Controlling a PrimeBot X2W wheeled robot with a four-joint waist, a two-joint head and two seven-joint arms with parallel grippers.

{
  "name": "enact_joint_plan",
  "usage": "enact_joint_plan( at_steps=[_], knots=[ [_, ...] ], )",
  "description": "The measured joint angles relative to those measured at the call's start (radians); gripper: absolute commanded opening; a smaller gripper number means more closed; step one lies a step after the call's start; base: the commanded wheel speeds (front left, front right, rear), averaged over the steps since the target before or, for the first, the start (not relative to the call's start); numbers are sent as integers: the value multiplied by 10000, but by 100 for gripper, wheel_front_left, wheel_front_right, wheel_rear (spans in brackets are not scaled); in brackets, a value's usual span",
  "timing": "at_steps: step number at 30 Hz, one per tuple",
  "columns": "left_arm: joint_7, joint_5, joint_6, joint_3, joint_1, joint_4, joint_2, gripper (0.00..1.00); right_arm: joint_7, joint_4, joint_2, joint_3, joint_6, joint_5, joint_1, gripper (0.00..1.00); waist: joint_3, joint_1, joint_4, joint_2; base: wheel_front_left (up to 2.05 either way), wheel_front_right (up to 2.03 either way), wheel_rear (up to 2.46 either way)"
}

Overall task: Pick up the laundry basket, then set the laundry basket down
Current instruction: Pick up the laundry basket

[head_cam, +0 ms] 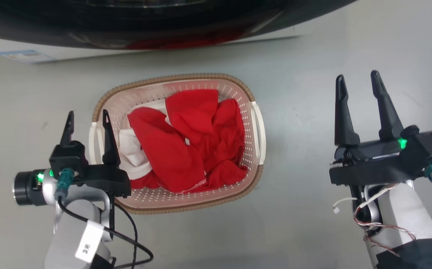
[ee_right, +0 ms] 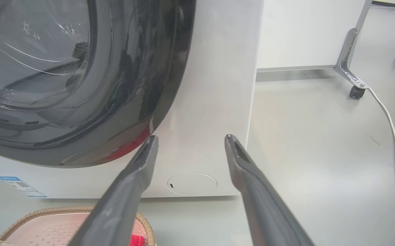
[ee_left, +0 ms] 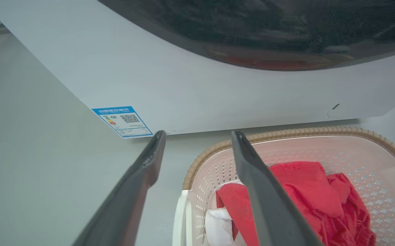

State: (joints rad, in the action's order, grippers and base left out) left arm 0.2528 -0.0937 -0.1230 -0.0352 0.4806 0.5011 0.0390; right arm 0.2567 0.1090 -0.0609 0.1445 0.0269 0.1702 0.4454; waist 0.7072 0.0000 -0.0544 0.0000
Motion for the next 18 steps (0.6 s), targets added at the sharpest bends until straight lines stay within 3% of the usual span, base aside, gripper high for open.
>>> enact_joint_plan(
  at_steps=[18],
  knots=[
    [0, -380, 0, -1093, -1656, -1335, -4, 100, 0, 934, 8, -232, 84, -25, -1160, 100, -2554, -2, 438, 0, 0, 0, 0]
  ],
)
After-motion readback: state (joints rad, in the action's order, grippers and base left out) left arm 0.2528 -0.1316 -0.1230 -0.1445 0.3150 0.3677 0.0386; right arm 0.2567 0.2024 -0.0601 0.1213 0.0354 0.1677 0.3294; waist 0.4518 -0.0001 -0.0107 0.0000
